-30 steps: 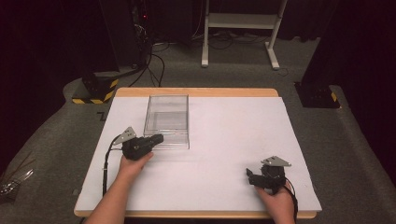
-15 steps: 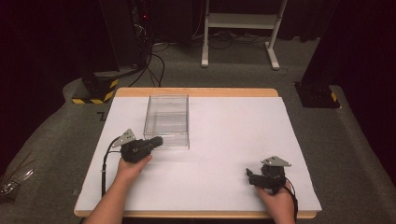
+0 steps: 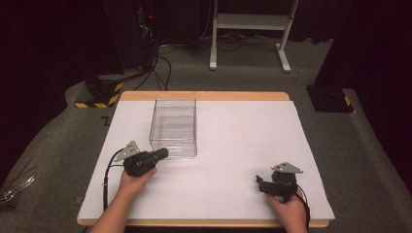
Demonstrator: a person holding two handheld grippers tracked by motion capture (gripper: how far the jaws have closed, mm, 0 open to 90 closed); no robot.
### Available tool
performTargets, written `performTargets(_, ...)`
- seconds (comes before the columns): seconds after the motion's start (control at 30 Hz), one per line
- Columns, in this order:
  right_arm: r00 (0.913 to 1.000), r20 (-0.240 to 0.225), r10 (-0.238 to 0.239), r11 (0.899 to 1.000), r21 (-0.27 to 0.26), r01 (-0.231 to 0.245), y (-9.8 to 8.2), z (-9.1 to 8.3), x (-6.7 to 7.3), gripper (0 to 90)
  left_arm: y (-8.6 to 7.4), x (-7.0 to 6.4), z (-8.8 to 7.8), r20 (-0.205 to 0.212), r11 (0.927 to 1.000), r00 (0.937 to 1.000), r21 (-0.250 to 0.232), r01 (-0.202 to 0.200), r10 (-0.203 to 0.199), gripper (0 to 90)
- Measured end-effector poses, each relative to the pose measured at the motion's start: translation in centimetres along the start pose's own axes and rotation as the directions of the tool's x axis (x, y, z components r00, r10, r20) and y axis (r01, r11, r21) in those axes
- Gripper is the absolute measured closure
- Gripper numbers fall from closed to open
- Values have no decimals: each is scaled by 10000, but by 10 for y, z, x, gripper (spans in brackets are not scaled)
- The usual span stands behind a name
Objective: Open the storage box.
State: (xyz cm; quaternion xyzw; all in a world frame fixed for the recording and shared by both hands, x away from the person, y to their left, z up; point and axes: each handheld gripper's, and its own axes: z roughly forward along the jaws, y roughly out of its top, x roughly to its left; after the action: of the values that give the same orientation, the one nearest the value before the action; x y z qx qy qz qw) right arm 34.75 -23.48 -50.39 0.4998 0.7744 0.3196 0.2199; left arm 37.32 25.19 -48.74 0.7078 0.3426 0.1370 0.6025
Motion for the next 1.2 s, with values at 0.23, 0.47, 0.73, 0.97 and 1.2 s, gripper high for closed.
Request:
performTargets(0.23,10000,6,-22,10000,2,22,0,0,0,168,-3,-6,-6,117,10000,9999,17,2,-2,824)
performTargets(0.47,10000,-5,-39,10000,26,39,0,0,0,169,-5,-11,-11,206,9999,9997,95,-120,118,827)
performTargets(0.73,10000,1,-42,10000,26,42,0,0,0,170,-9,-19,-17,251,9999,9996,50,-95,94,830)
performTargets(0.97,10000,-3,-39,10000,31,39,0,0,0,171,-13,-25,-22,342,10000,9994,5,-70,70,832)
performTargets(1.2,10000,-2,-52,10000,24,52,0,0,0,173,-16,-34,-27,534,9999,9985,121,-120,114,836)
